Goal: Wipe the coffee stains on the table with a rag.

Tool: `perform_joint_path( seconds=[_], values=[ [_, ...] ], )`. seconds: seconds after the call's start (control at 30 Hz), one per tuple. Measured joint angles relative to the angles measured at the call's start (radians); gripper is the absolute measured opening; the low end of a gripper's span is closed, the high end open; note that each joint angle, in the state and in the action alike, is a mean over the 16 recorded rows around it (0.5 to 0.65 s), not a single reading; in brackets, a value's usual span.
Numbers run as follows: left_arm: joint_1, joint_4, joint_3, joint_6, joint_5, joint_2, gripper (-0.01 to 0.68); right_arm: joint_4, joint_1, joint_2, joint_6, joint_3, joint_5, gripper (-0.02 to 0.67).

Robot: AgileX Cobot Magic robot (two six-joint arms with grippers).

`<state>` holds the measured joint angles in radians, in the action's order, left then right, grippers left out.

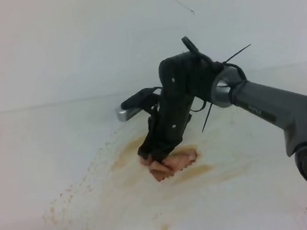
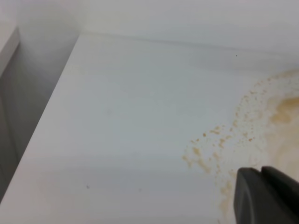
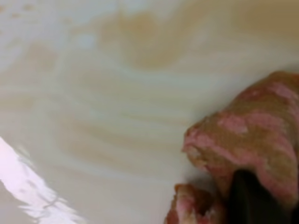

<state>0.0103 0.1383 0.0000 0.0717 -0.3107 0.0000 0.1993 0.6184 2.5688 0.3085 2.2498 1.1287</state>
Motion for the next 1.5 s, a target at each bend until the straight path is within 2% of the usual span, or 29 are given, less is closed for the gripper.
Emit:
perform_joint_path(
  seconds=[0.37,0.7,1.0,1.23,1.5],
  values=[
    [0.000,0.000,0.000,0.000,0.000,0.000,-0.002,0.052,-0.145,-0.007,0.034,-0.009,0.030,0.056],
    [0.000,0.000,0.000,0.000,0.000,0.000,-0.002,0.154,-0.200,-0.124,0.146,-0.094,0.010,0.056],
    [0.000,0.000,0.000,0.000,0.000,0.000,-0.002,0.250,-0.199,-0.299,0.214,-0.334,-0.125,0.056],
    [0.000,0.000,0.000,0.000,0.000,0.000,-0.002,0.356,-0.156,-0.348,0.284,-0.532,-0.238,0.056],
    [0.000,0.000,0.000,0.000,0.000,0.000,-0.002,0.386,-0.077,-0.329,0.319,-0.621,-0.280,0.053]
  ],
)
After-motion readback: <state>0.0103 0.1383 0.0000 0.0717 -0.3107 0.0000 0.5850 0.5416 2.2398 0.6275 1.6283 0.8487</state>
